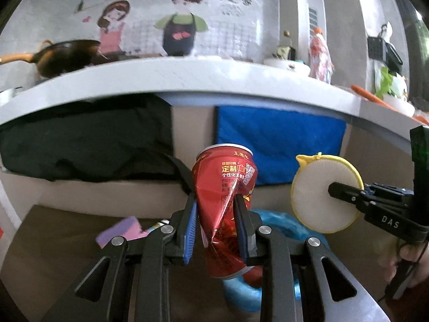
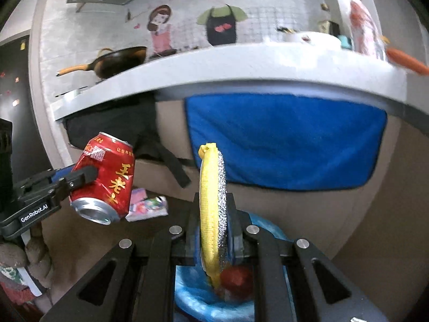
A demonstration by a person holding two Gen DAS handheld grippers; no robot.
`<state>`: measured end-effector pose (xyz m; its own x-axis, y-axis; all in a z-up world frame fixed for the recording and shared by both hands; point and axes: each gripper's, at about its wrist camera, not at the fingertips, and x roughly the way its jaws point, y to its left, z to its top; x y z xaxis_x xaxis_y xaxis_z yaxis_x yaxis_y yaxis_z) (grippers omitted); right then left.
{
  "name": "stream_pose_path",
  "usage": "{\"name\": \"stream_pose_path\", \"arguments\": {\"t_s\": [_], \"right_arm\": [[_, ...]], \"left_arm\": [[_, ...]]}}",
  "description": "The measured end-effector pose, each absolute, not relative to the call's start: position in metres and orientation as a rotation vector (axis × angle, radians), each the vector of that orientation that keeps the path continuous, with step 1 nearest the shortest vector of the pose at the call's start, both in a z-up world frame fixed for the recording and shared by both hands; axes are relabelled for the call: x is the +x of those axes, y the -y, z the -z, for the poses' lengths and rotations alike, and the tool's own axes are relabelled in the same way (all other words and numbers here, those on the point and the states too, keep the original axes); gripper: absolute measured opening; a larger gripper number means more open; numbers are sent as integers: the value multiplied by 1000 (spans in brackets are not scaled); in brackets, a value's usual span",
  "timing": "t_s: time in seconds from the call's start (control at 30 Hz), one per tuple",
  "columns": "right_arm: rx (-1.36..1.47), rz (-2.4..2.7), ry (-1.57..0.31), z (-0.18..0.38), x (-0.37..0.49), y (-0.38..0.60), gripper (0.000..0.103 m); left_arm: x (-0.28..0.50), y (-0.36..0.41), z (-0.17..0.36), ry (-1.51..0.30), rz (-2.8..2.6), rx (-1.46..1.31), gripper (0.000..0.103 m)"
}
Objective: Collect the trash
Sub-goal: 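Carry the red can and yellow lid over the blue bin and open both tools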
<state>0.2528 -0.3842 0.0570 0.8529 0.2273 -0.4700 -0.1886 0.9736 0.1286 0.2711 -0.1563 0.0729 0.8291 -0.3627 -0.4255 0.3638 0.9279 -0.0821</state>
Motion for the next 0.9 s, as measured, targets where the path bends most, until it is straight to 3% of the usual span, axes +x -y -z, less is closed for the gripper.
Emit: {"name": "stream_pose_path", "arguments": {"t_s": [0.9], "right_arm": [[158,-201,-671,28,294,411,13]], "left_arm": [[330,215,15,-743,516,-44,27]]}}
